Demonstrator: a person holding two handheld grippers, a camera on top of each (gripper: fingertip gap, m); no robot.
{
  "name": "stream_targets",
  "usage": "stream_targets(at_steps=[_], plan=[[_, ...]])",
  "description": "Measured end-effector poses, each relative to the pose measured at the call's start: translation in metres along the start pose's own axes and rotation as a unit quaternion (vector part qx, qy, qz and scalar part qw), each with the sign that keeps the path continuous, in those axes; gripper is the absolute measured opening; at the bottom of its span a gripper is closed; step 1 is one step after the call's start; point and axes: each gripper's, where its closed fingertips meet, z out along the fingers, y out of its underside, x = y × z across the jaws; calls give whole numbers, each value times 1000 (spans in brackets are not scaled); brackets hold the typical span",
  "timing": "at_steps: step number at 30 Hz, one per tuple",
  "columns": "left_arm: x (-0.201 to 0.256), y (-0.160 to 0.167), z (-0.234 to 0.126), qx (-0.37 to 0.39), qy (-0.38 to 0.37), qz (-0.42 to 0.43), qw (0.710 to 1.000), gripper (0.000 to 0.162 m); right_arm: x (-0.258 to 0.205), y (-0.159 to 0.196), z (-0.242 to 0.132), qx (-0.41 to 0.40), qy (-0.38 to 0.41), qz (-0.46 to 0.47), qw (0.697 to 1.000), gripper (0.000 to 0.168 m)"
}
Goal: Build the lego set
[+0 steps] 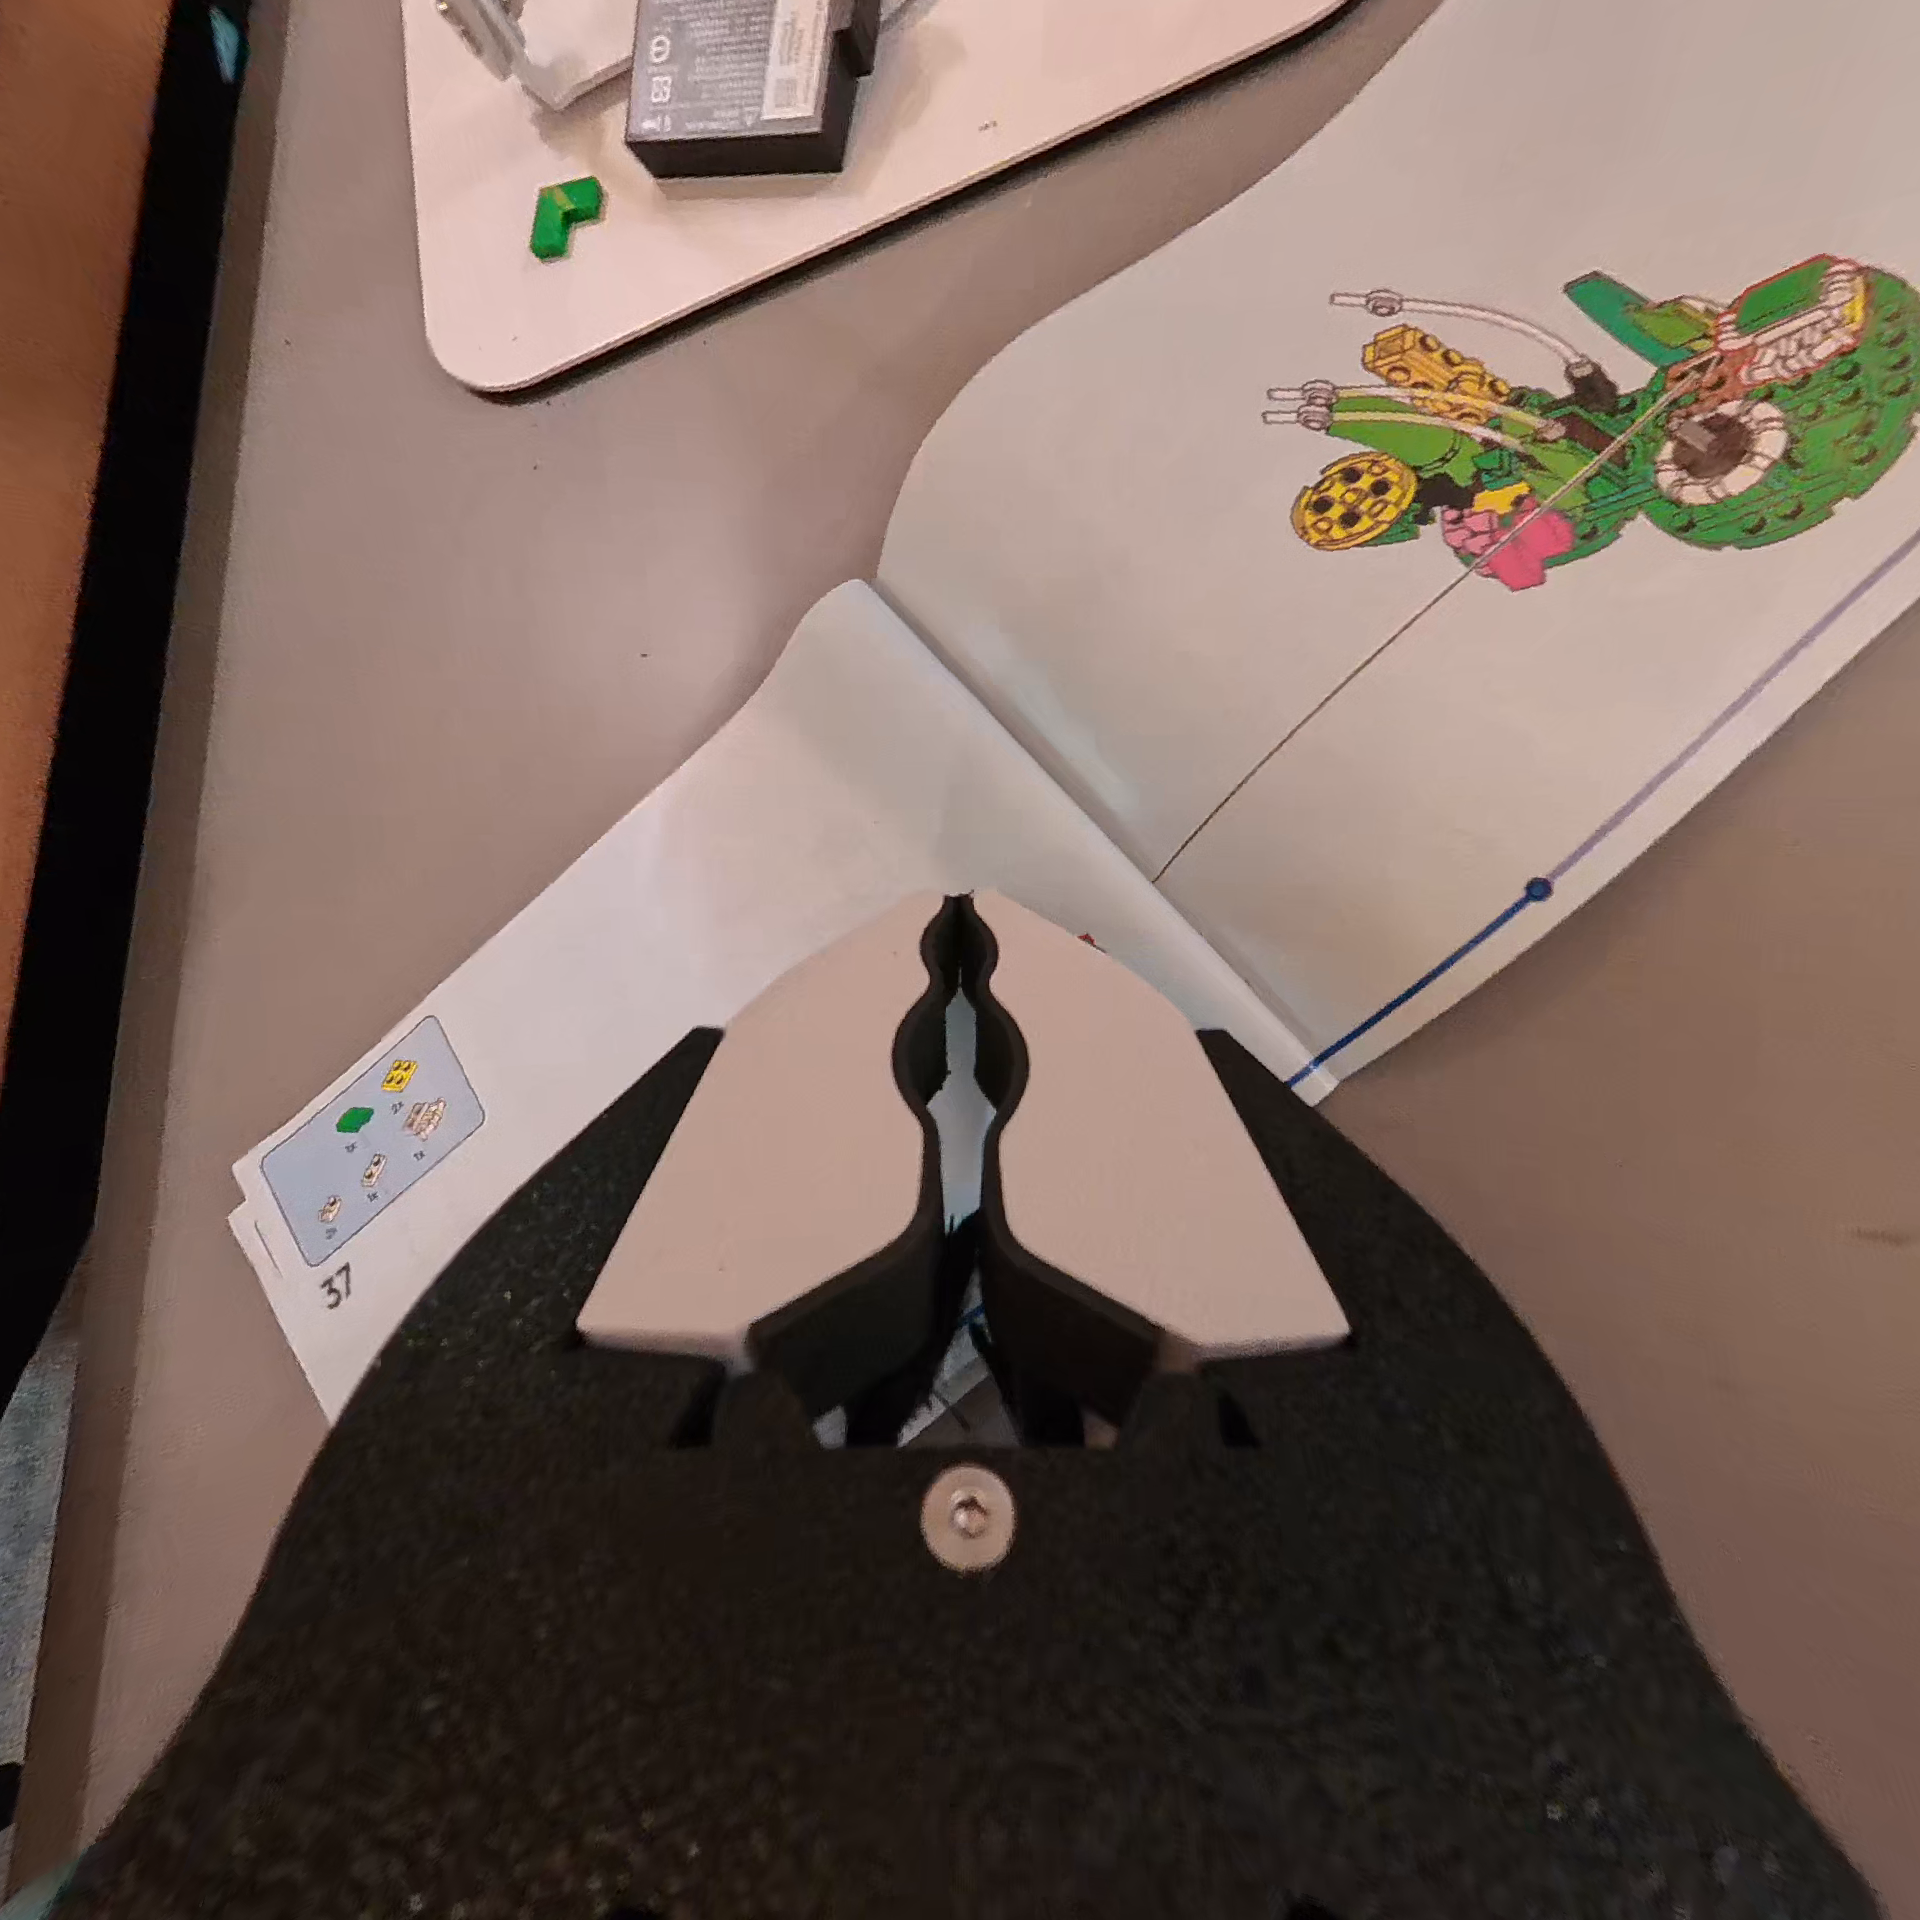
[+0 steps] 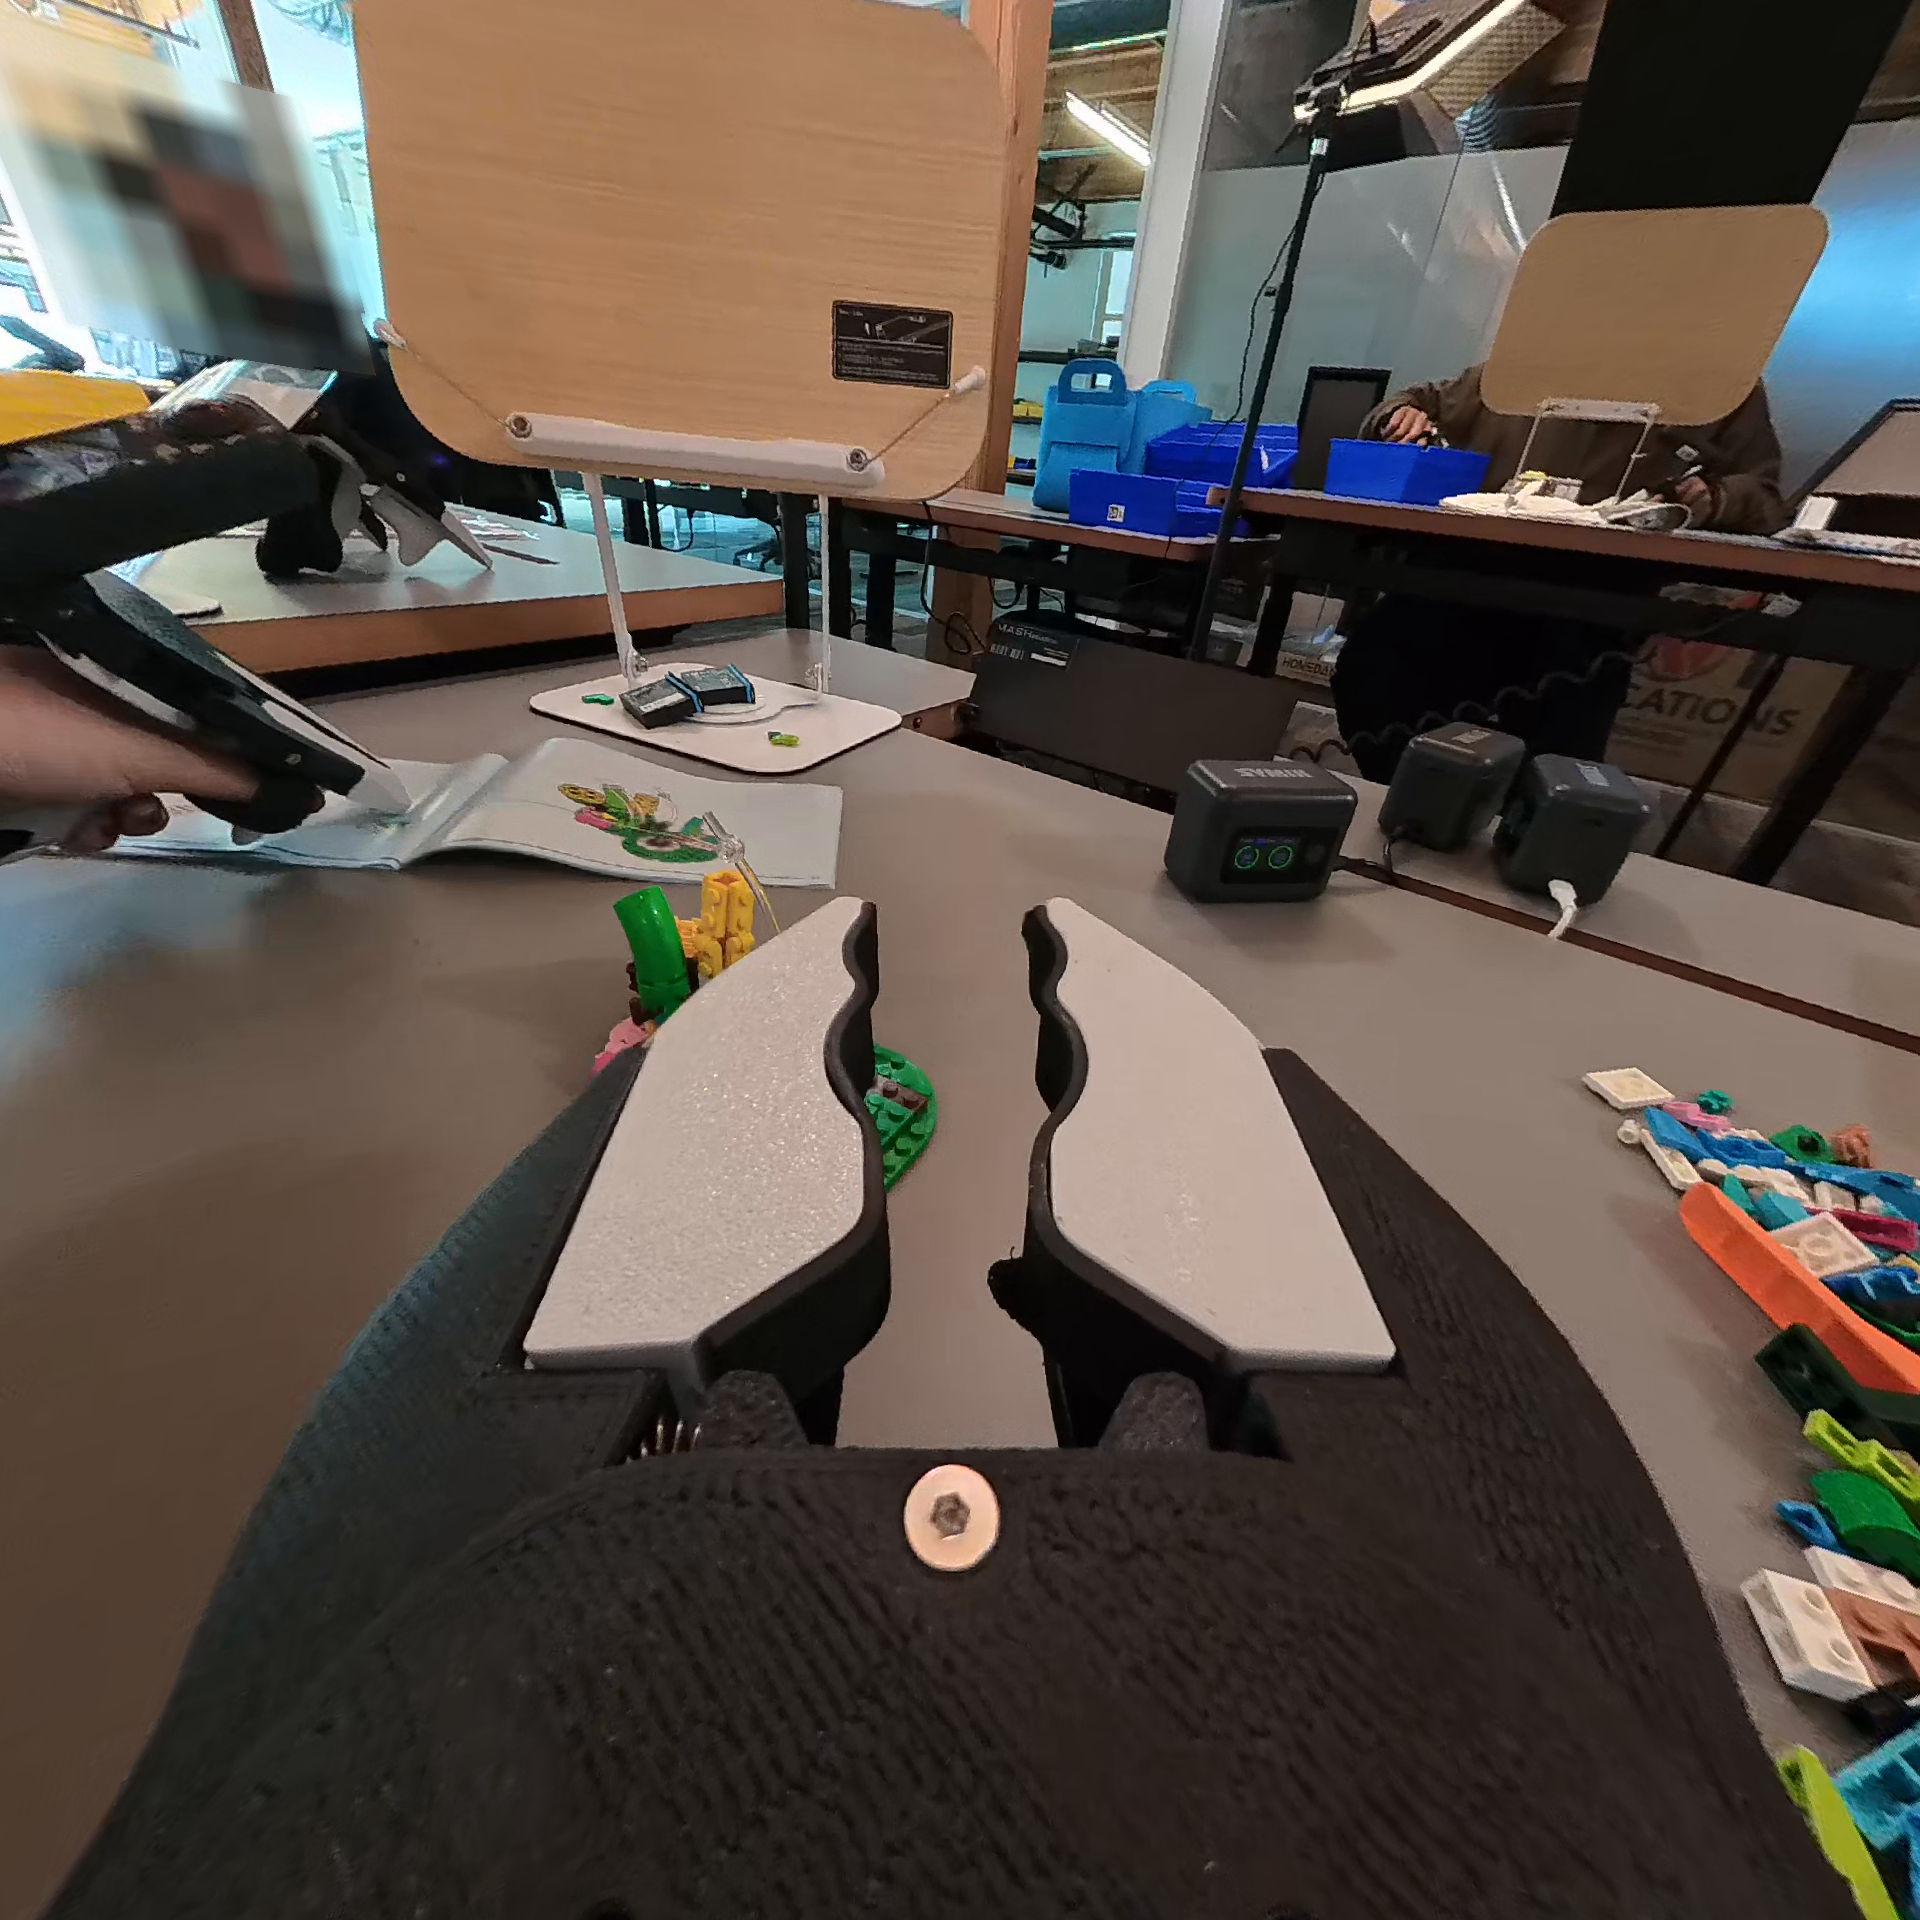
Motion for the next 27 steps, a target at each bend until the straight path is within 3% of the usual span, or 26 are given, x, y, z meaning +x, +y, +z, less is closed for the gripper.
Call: stream_targets(at_steps=[9, 13, 16, 17, 20, 22, 27], plan=[[49, -10, -9, 17, 17, 52, 998, 0, -1, -1, 0, 1, -2, 2, 1000, 27], [55, -17, -8, 30, -20, 99, 994, 0, 1, -2, -1, 4, 2, 5, 1000, 28], [60, -39, -29, 123, -29, 77, 989, 5, 2, -1, -2, 5, 3, 9, 1000, 28], [66, -48, -44, 161, -17, 68, 984, 20, 3, 0, -2, 2, 2, 11, 1000, 28], [103, -52, -83, 219, 64, 27, 973, 31, 3, 2, -1, -4, 1, 15, 1000, 28], [121, -41, -98, 231, 94, 7, 968, 28, 2, 2, -1, -7, 0, 10, 1000, 27], [132, -32, -121, 310, 58, -20, 949, 1, 5, 8, 0, -23, 21, -20, 999, 24]])
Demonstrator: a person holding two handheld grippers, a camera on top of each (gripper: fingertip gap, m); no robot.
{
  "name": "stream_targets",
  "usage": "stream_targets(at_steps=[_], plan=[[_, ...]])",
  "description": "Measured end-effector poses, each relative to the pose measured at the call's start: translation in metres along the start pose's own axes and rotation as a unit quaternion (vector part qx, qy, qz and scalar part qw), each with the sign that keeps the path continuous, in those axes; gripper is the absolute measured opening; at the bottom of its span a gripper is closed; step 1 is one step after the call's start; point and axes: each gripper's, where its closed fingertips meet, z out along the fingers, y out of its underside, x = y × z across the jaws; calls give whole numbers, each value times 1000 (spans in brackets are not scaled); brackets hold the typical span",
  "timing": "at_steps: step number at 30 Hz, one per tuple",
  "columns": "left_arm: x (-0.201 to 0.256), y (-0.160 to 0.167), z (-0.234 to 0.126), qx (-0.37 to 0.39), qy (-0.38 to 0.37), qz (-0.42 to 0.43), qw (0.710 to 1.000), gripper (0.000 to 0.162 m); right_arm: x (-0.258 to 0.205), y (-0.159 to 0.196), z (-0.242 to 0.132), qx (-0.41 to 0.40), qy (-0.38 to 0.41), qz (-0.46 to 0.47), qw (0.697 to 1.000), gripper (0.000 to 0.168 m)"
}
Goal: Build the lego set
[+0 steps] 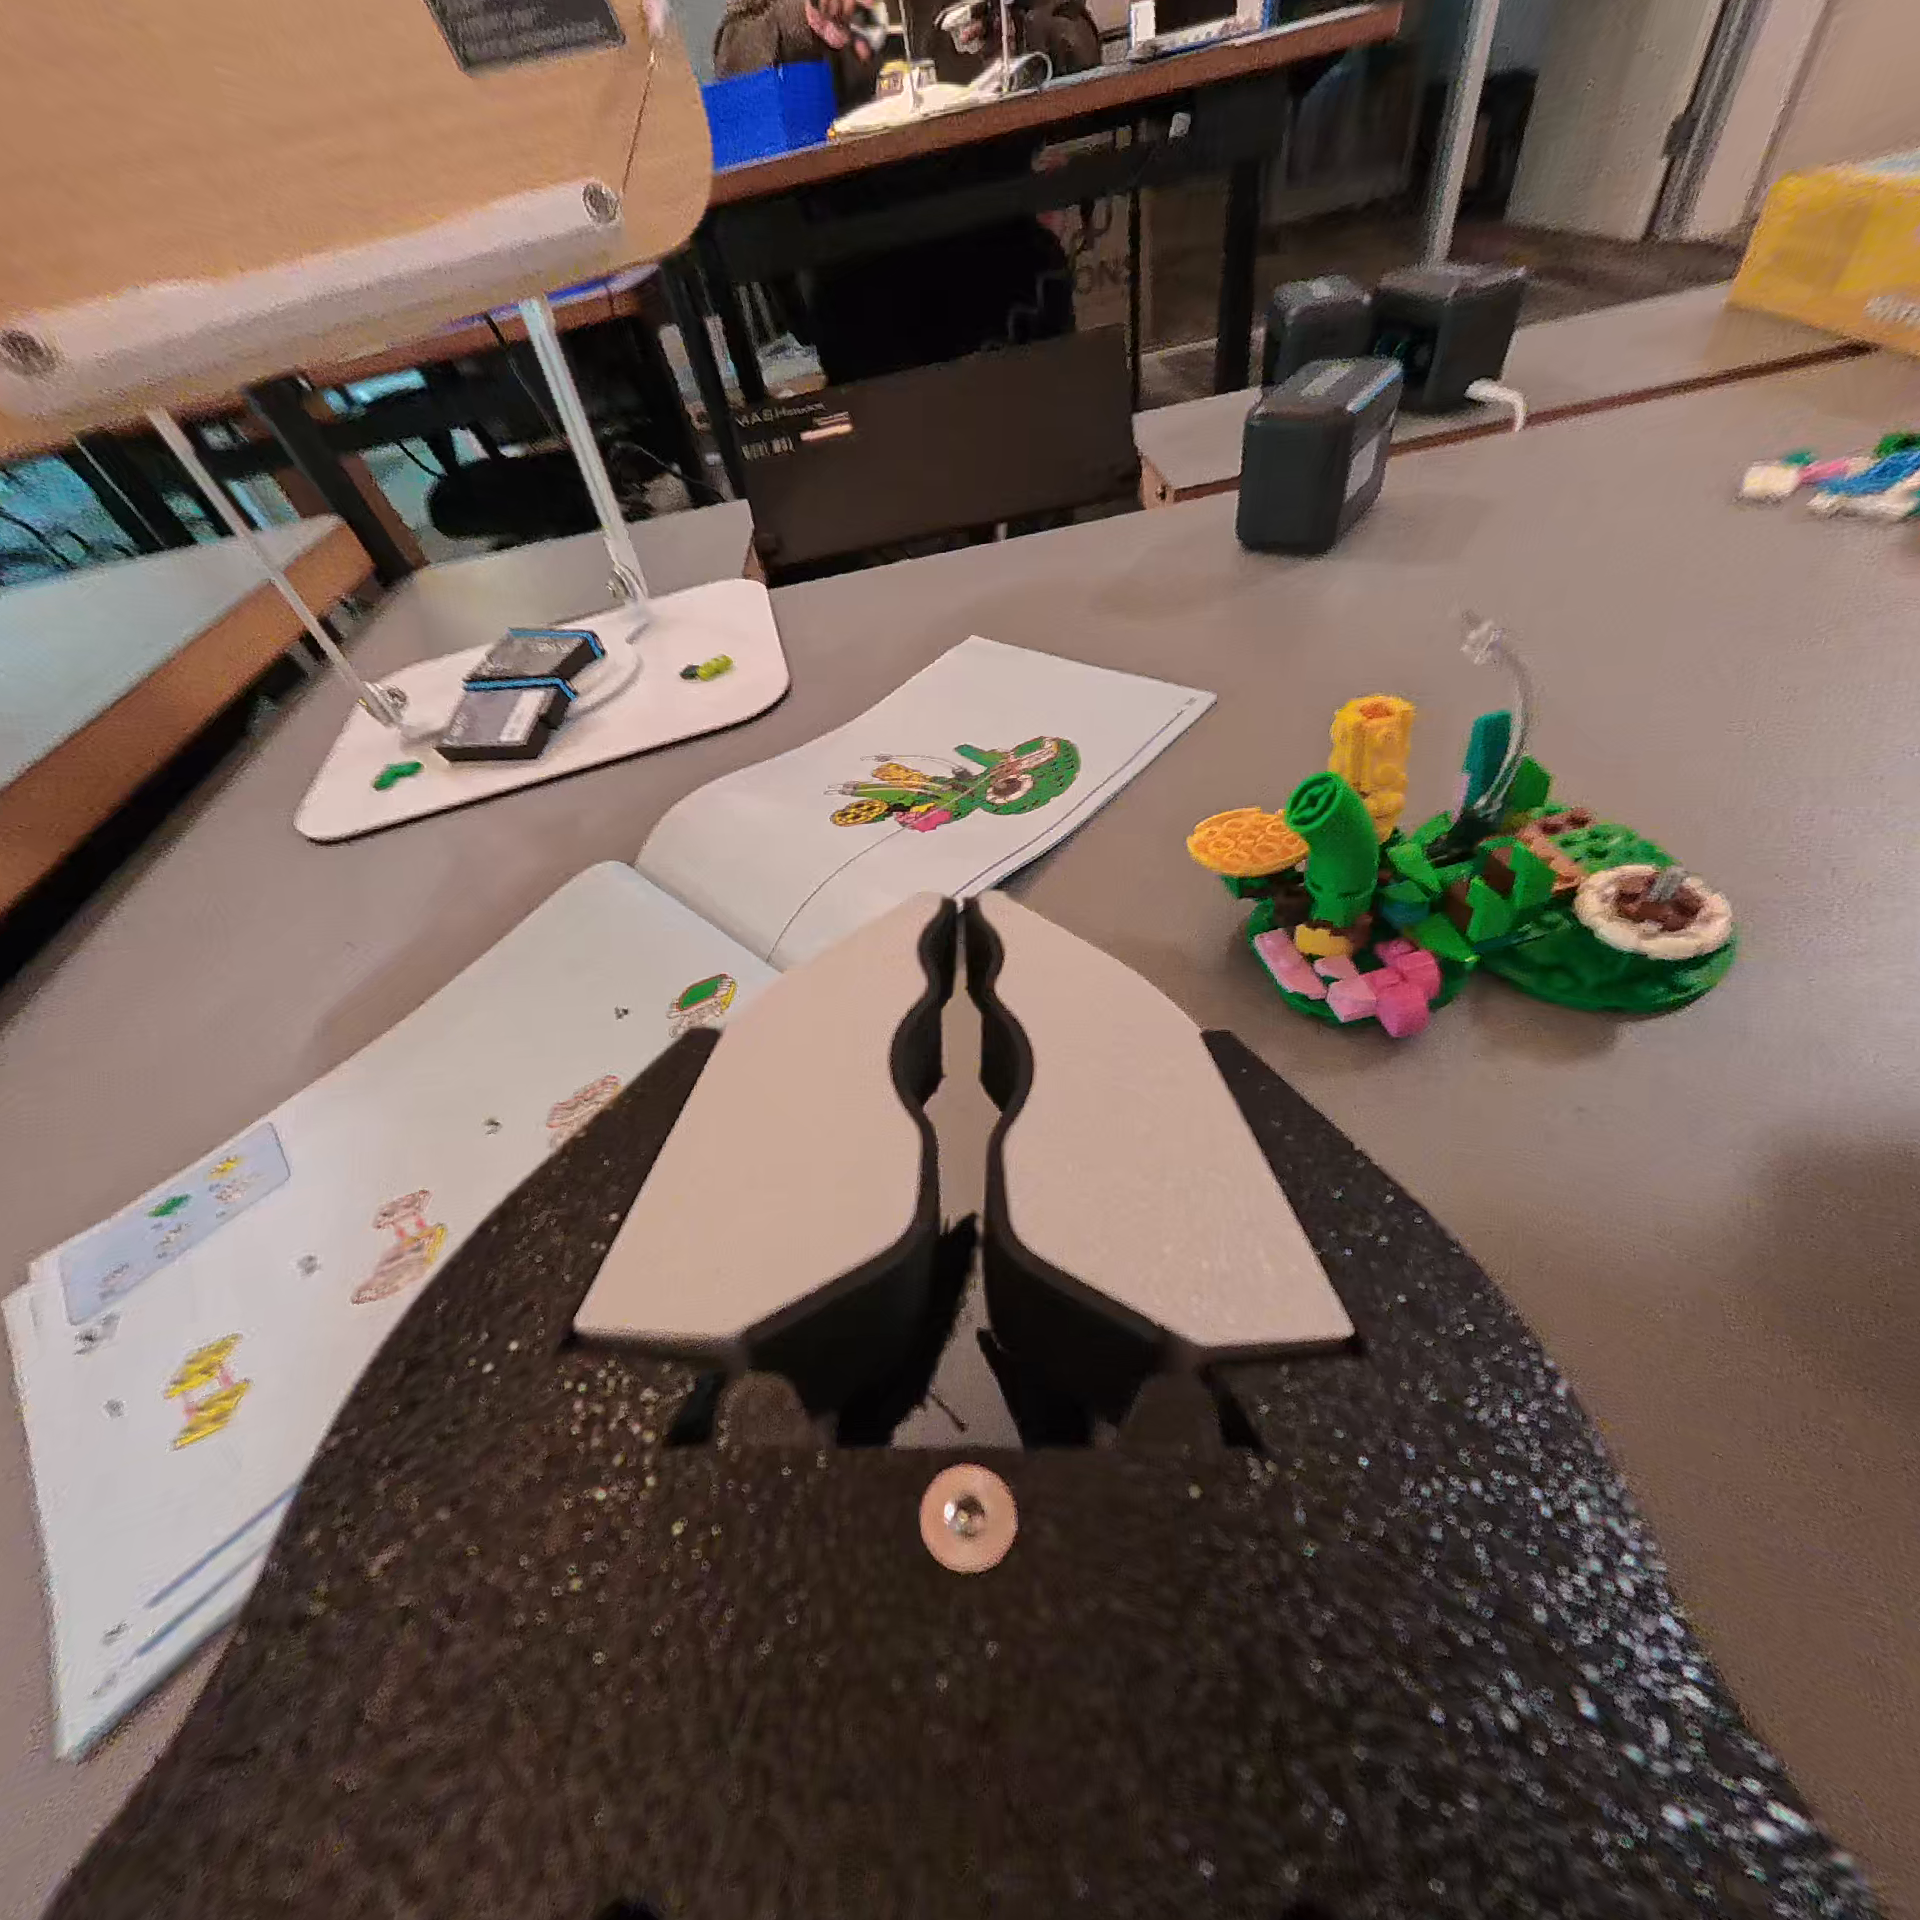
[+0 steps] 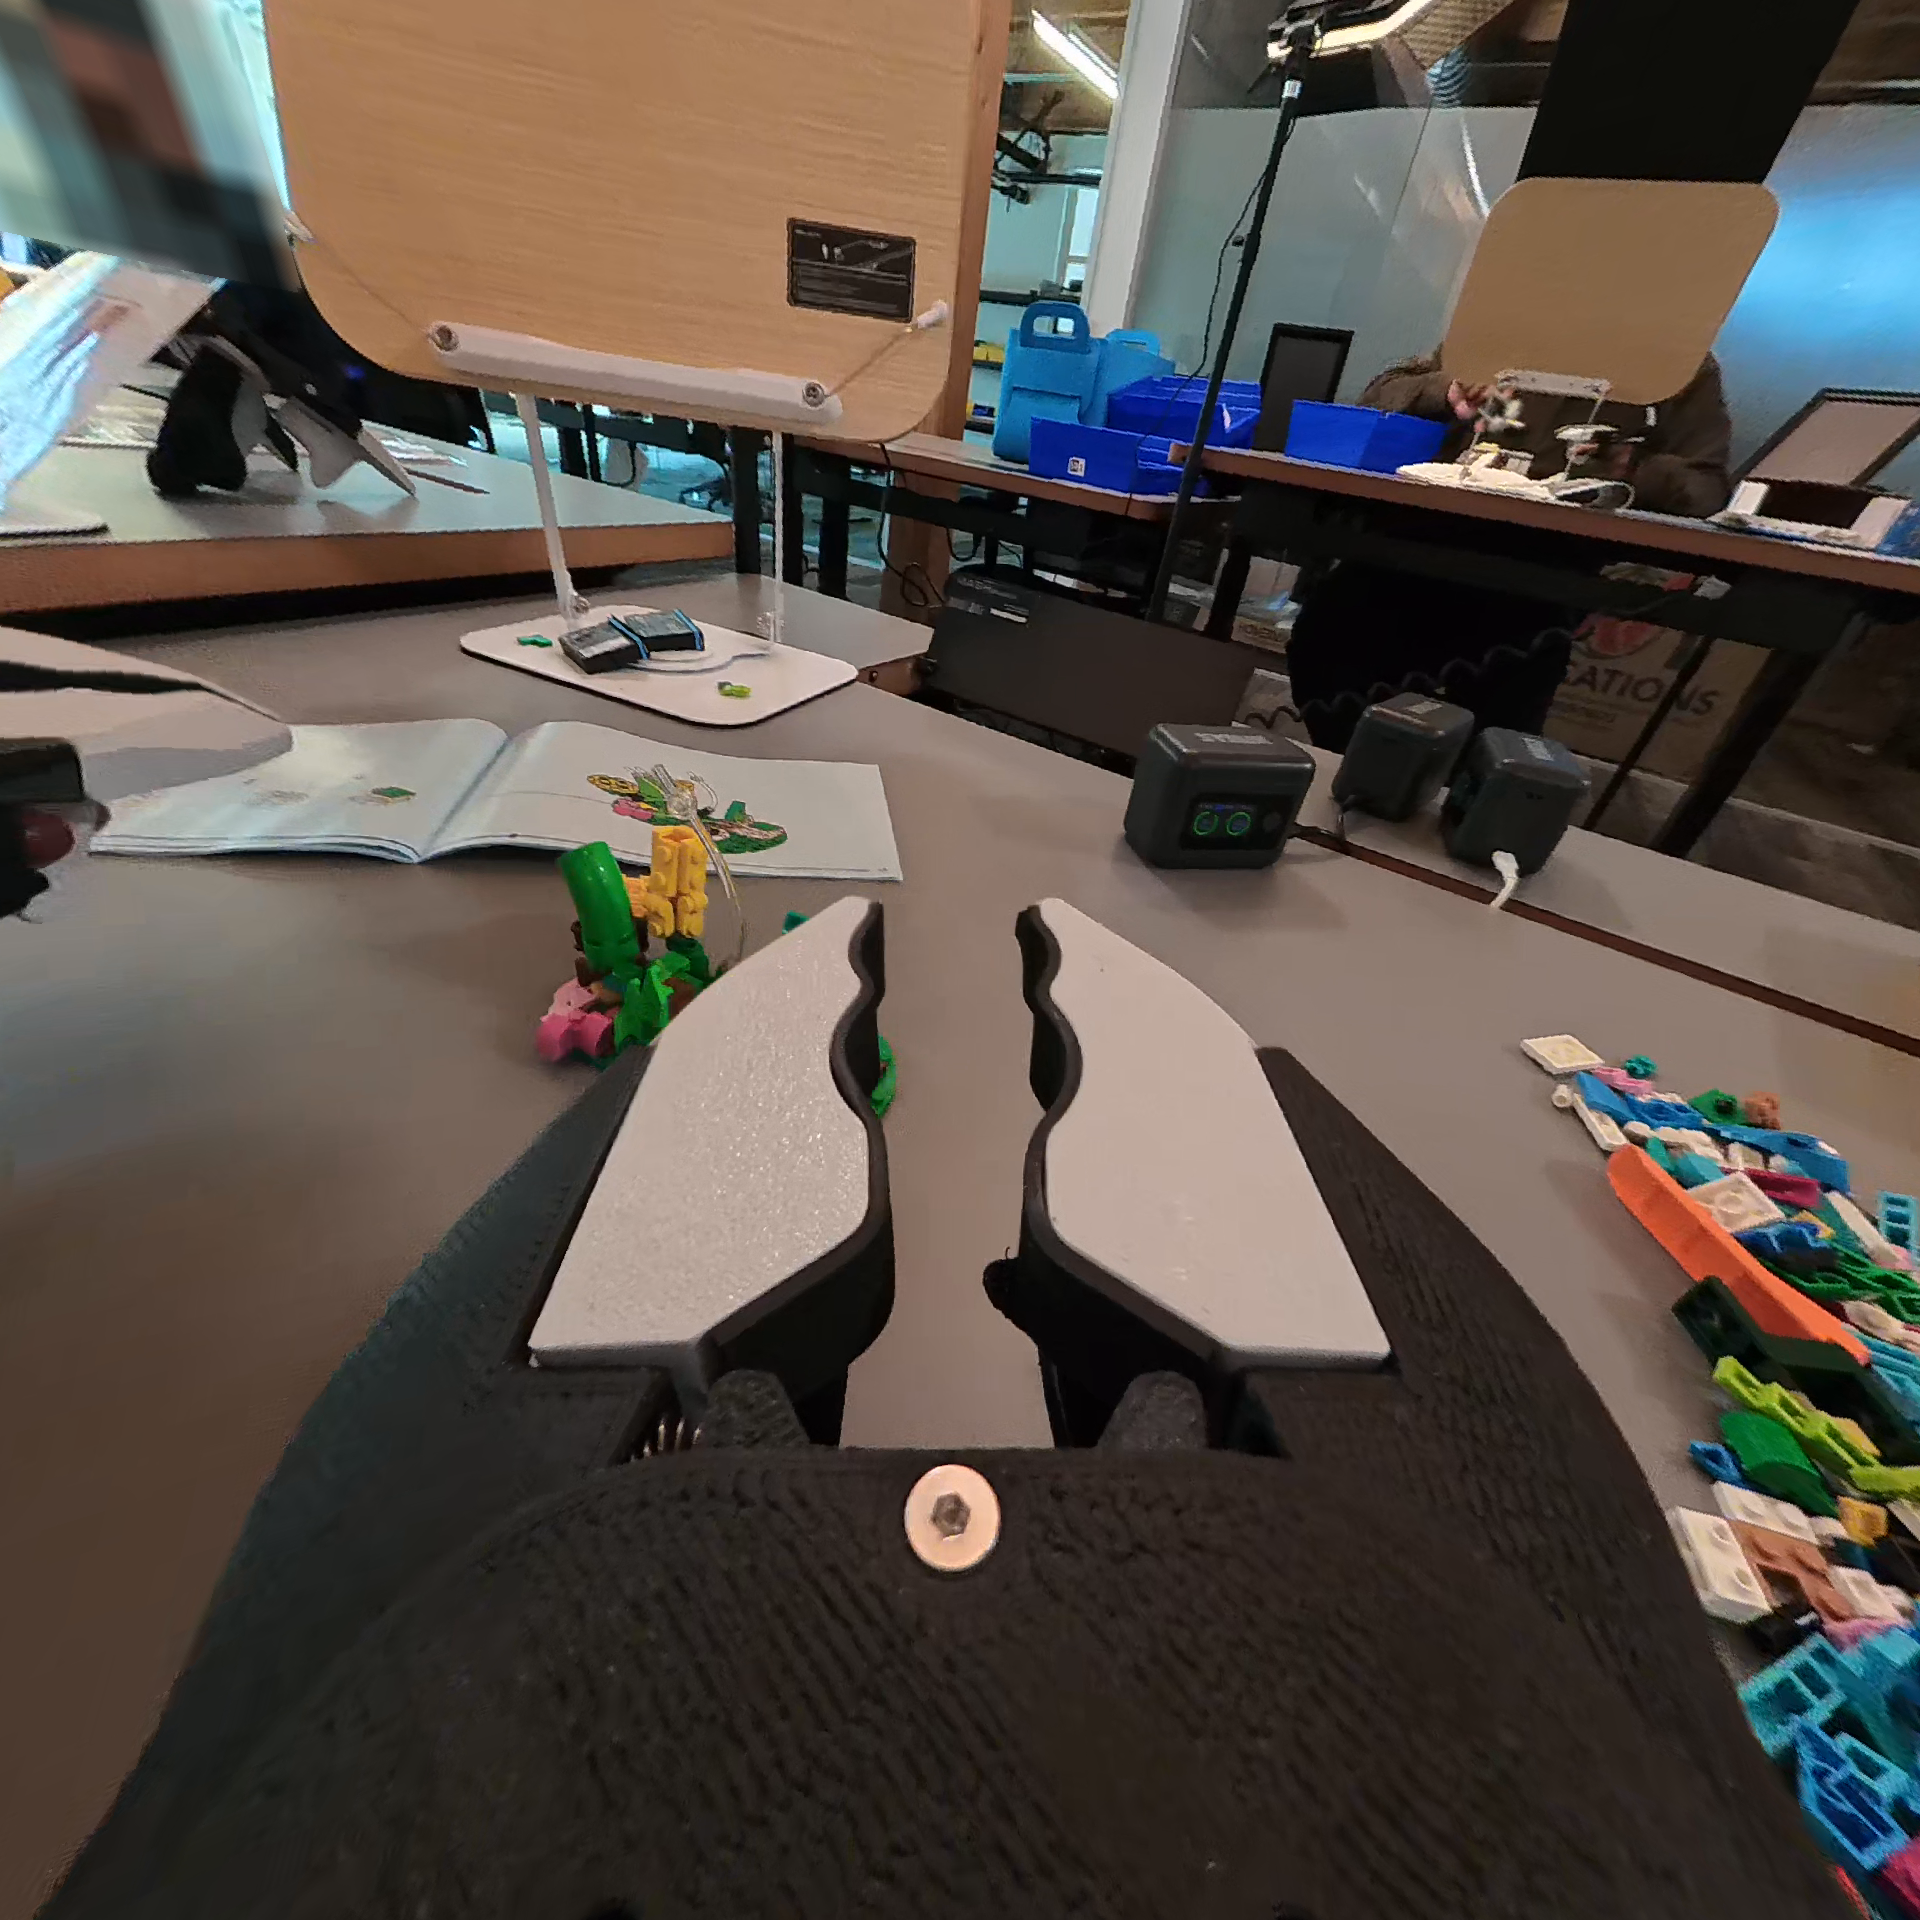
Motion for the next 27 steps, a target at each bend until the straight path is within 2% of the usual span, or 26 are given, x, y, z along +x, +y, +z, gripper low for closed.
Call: stream_targets(at_steps=[3, 8, 12, 18, 24, 27], plan=[[0, 6, 8, -25, -30, 60, 997, 0, 1, 2, 0, -5, 10, -11, 1000, 23], [20, -11, 2, 54, -11, 79, 995, 0, 3, 6, 2, -13, 26, -44, 999, 21], [29, -6, 2, 61, -12, 135, 989, 0, 5, 3, 1, 1, 51, -91, 995, 18], [38, -9, 1, 74, 11, 142, 987, 0, 2, 12, 7, -11, 70, -177, 982, 16], [37, -12, 0, 86, 23, 121, 989, 0, 11, 17, 8, -23, 87, -179, 980, 14], [37, -17, -3, 101, 25, 101, 990, 0, 14, 15, 7, -17, 85, -164, 983, 6]])
